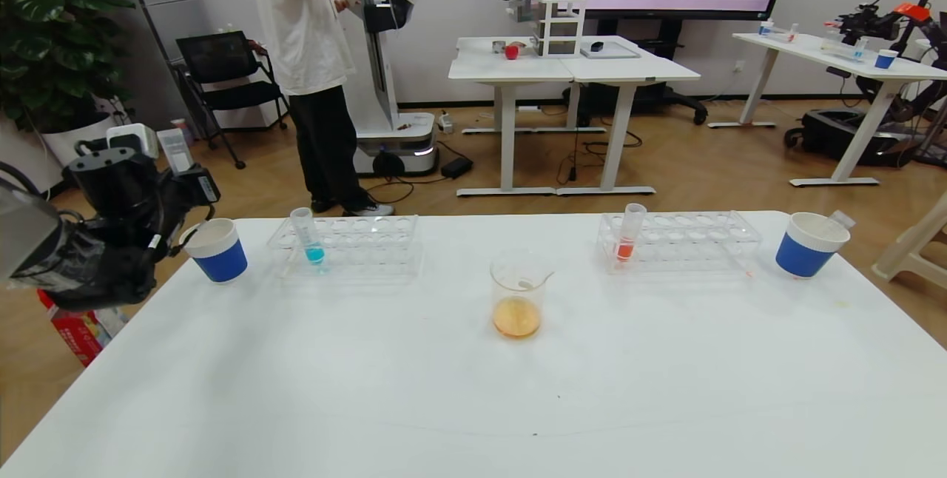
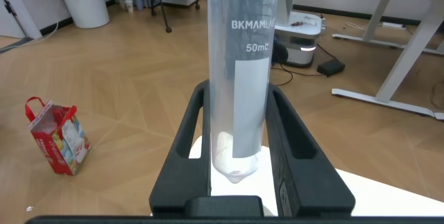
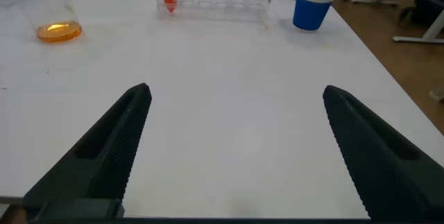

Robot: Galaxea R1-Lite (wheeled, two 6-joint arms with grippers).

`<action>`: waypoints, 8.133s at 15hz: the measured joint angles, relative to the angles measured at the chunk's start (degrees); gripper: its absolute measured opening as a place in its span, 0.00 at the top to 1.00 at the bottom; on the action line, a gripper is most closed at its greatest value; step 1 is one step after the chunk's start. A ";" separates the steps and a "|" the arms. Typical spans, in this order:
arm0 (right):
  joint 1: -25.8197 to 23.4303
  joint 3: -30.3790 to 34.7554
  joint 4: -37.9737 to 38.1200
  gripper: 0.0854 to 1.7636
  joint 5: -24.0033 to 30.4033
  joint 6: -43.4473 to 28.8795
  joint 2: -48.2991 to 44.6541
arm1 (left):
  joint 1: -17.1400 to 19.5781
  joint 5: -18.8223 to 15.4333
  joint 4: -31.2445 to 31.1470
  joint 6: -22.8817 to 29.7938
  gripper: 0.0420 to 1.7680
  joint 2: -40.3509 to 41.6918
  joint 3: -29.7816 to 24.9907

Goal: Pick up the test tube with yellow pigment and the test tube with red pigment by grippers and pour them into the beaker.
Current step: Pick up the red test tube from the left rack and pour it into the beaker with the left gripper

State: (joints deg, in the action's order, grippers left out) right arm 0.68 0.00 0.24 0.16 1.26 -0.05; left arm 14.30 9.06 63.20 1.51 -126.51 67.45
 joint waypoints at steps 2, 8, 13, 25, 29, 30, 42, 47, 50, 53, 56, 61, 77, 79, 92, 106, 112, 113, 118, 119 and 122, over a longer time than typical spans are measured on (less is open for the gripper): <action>-0.02 0.00 0.02 0.02 -0.02 0.00 0.00 | 0.00 -0.41 -0.07 0.60 0.74 1.85 -1.88; 0.00 0.00 0.00 0.02 0.00 0.00 0.00 | 1.40 -7.28 -0.13 0.72 0.74 7.13 -11.45; -0.02 0.00 0.02 0.02 -0.02 0.00 0.00 | 2.43 -10.68 -0.94 0.68 0.74 10.28 -15.23; -0.02 0.00 0.00 0.02 -0.02 -0.02 0.00 | 4.52 -19.25 6.25 0.30 0.74 10.69 -18.72; -0.02 0.00 0.00 0.02 -0.02 0.00 0.00 | 4.05 -19.25 22.09 0.61 0.74 3.72 -20.41; -0.02 0.00 0.02 0.02 -0.02 -0.02 0.00 | 3.94 -19.27 22.88 0.79 0.74 2.01 -21.31; 0.00 0.00 0.00 0.02 -0.02 -0.02 0.00 | 3.72 -19.29 25.14 1.18 0.74 -5.29 -22.28; 0.00 0.00 0.02 0.02 -0.02 -0.02 0.00 | 3.94 -19.27 25.17 1.24 0.74 -4.88 -22.16; -0.02 0.00 0.02 0.02 -0.02 0.00 0.00 | 3.89 -19.22 25.17 1.44 0.74 -3.80 -20.87; 0.00 0.00 0.02 0.02 -0.02 -0.02 0.00 | 4.17 -19.20 25.20 1.51 0.74 -3.67 -19.60; -0.02 0.00 0.02 0.02 -0.02 -0.02 0.00 | 4.17 -19.20 25.14 1.43 0.74 -4.91 -19.25; 0.00 0.00 0.00 0.02 -0.02 -0.02 0.00 | 3.69 -19.19 25.14 1.27 0.74 -7.56 -17.68; -0.02 0.00 0.02 0.02 -0.02 0.00 0.00 | 4.24 -19.25 25.17 0.50 0.74 -8.30 -18.16; 0.00 0.00 0.02 0.02 -0.02 -0.02 0.00 | 4.24 -19.25 25.17 0.49 0.74 -8.30 -18.03; 0.00 0.00 0.02 0.02 -0.02 0.00 0.00 | 4.30 -19.31 25.58 0.46 0.01 -8.30 -18.18; -0.02 0.00 0.00 0.02 -0.02 0.00 0.00 | -0.20 -18.86 7.41 0.99 0.01 16.70 -16.93; -0.02 0.00 0.00 0.02 -0.02 0.00 0.00 | -3.44 -18.46 -3.17 1.12 0.01 30.05 -19.82; -0.02 0.00 0.02 0.02 0.00 -0.02 0.00 | -3.75 -18.51 -6.31 1.12 0.01 32.91 -20.21; 0.00 0.00 0.02 0.02 -0.02 -0.02 0.00 | -4.99 -19.25 -21.94 1.01 0.01 51.35 -22.39; -0.02 0.00 0.00 0.02 -0.02 0.00 0.00 | -5.02 -19.40 -24.06 1.01 0.01 55.13 -23.32; -0.05 0.00 0.00 0.02 -0.02 0.00 0.00 | -5.12 -21.43 -29.27 1.29 0.01 67.17 -26.66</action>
State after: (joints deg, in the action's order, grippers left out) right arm 0.63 0.00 0.24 0.13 1.26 -0.05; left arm 9.18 -12.37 33.93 2.80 -59.34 40.79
